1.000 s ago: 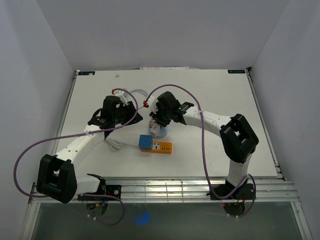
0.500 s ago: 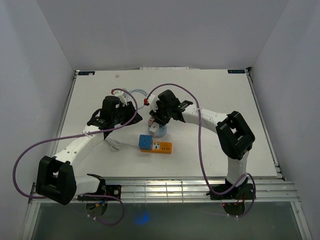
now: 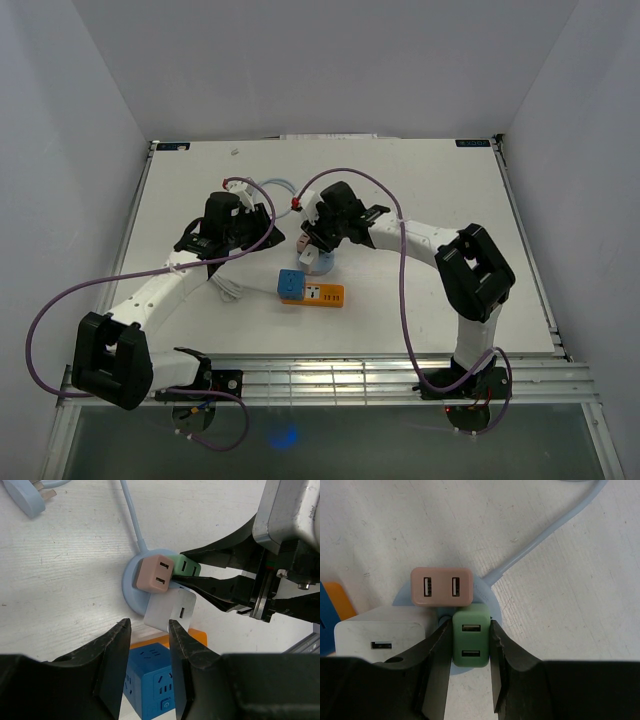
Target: Insert the plug
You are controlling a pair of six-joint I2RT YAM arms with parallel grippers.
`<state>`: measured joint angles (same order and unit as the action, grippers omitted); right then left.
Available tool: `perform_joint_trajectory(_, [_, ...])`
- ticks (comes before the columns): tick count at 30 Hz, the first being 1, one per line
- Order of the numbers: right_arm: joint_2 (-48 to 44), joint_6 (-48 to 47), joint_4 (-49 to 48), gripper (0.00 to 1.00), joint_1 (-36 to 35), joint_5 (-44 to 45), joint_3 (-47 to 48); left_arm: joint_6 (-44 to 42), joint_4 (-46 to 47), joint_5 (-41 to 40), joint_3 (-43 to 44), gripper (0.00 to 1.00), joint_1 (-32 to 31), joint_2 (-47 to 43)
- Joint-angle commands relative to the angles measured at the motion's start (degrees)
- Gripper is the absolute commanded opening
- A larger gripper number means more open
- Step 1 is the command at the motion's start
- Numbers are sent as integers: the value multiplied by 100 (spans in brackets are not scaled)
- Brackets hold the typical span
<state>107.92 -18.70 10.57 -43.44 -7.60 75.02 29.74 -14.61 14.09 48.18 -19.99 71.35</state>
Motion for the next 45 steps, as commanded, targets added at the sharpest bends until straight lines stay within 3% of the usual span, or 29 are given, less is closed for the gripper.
perform_joint_trajectory(1, [459, 42, 1474, 14, 64, 206, -542, -64, -24, 50, 130, 47, 21, -174])
perform_joint_trajectory(2, [423, 33, 1474, 18, 99, 180, -515, -64, -33, 42, 147, 47, 30, -166])
perform_joint_trajectory(3, [353, 42, 1474, 31, 108, 188, -489, -64, -42, 33, 156, 47, 30, -174])
perform_joint_trajectory(13, [133, 156, 1755, 43, 213, 189, 310, -12, -7, 155, 244, 47, 21, -87])
perform_joint_trajectory(17, [159, 182, 1896, 58, 213, 136, 557, -3, 37, 498, 349, 50, 13, 89])
perform_joint_trajectory(27, [-25, 209, 1905, 60, 213, -23, 610, -12, 37, 604, 367, 51, 21, 169])
perform_joint_trajectory(35, [-770, 357, 1730, 61, 380, -76, 312, -82, -42, 472, 341, 52, 21, 63])
perform_joint_trajectory(41, [-1876, 981, 519, 66, 599, 127, -707, -82, -77, 139, 236, 55, 21, -279])
perform_joint_trajectory(45, [-2731, 1517, -405, 77, 644, 249, -1542, -117, -51, -239, 95, 60, 21, -639])
